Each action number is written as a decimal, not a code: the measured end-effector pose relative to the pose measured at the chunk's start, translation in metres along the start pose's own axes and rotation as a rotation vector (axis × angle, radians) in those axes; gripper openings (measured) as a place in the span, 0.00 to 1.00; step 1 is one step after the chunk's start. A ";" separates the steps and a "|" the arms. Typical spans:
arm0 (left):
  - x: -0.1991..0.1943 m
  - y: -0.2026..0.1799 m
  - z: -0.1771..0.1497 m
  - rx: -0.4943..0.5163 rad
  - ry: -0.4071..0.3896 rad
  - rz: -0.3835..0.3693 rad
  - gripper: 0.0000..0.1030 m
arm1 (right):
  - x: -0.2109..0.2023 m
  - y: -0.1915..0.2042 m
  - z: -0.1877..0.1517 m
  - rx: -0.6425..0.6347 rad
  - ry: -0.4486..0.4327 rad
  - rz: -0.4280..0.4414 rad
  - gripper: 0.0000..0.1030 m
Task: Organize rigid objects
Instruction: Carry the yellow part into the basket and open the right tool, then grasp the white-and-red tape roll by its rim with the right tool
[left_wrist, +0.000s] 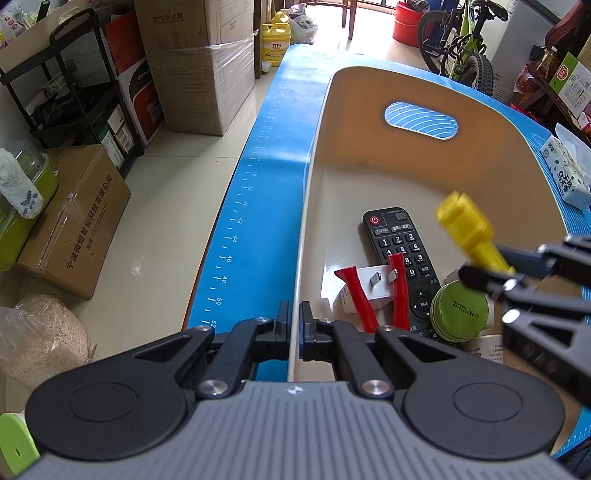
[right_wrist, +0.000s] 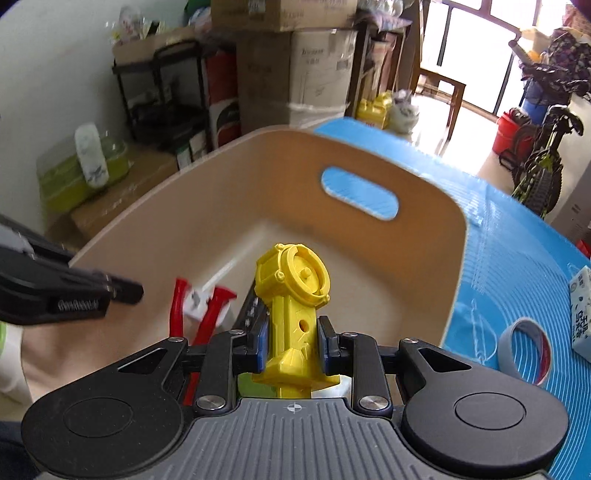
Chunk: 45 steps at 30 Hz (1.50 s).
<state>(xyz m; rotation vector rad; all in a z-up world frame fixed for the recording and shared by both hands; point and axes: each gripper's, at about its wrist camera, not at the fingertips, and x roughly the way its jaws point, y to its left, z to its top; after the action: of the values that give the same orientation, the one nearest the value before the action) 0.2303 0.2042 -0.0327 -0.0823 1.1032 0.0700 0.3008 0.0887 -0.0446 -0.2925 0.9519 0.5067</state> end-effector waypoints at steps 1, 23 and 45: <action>0.000 0.000 0.000 0.001 0.000 0.001 0.05 | 0.004 0.001 -0.001 -0.002 0.027 0.010 0.35; 0.000 0.000 0.001 0.001 0.000 0.001 0.05 | -0.080 -0.093 -0.001 0.204 -0.249 -0.080 0.63; 0.000 0.000 0.001 0.005 0.001 0.009 0.05 | 0.033 -0.240 -0.077 0.598 -0.087 -0.439 0.58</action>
<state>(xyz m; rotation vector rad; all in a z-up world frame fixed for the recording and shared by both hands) 0.2314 0.2043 -0.0316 -0.0730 1.1048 0.0752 0.3901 -0.1399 -0.1103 0.0665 0.8791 -0.1740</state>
